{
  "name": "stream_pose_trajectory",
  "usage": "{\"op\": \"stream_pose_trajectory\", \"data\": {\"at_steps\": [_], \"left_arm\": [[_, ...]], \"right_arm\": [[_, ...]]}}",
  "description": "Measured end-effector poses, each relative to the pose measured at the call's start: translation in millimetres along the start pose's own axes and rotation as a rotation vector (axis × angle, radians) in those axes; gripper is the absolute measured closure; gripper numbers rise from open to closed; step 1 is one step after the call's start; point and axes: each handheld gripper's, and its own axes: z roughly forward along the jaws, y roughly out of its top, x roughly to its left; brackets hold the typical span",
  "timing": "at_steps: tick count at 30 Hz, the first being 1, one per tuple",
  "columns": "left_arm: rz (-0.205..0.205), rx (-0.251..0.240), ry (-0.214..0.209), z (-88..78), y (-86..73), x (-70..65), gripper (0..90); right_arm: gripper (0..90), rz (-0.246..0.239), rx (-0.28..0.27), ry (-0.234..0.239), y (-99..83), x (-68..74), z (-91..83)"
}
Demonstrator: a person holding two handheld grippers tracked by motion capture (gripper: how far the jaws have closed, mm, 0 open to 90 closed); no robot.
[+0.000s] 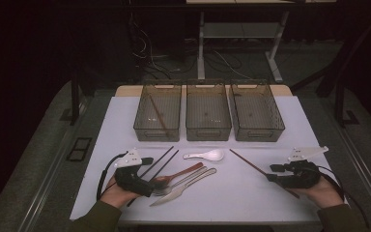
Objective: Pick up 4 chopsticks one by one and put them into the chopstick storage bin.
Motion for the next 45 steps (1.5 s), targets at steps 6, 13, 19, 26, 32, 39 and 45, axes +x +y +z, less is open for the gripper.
{"op": "stream_pose_trajectory", "data": {"at_steps": [6,13,19,26,32,39,45], "left_arm": [[0.004,0.004,-0.001,0.3,0.1,0.1,2.3],[0.006,0.004,-0.002,0.6,0.2,-0.4,2.3],[0.006,0.004,-0.003,0.6,0.2,-0.2,2.3],[0.008,0.007,-0.006,1.5,0.3,-1.0,2.4],[0.008,0.006,-0.007,1.6,0.3,-0.9,2.4],[0.012,0.005,-0.007,1.4,0.7,-1.2,2.4],[0.01,0.006,-0.008,1.6,0.6,-1.2,2.4]], "right_arm": [[68.5,-0.009,0.058,-0.019,-4.6,-3.4,3.8],[75.1,-0.01,0.106,-0.037,-7.6,-5.7,6.2],[78.3,-0.02,0.133,-0.045,-8.2,-5.4,8.9],[82.2,-0.051,0.146,-0.056,-7.3,-3.4,9.8],[82.9,-0.036,0.152,-0.052,-6.7,-4.0,9.8],[83.5,-0.034,0.158,-0.045,-5.7,-5.1,9.5],[83.5,-0.041,0.139,-0.037,-4.7,-4.9,7.8]]}}
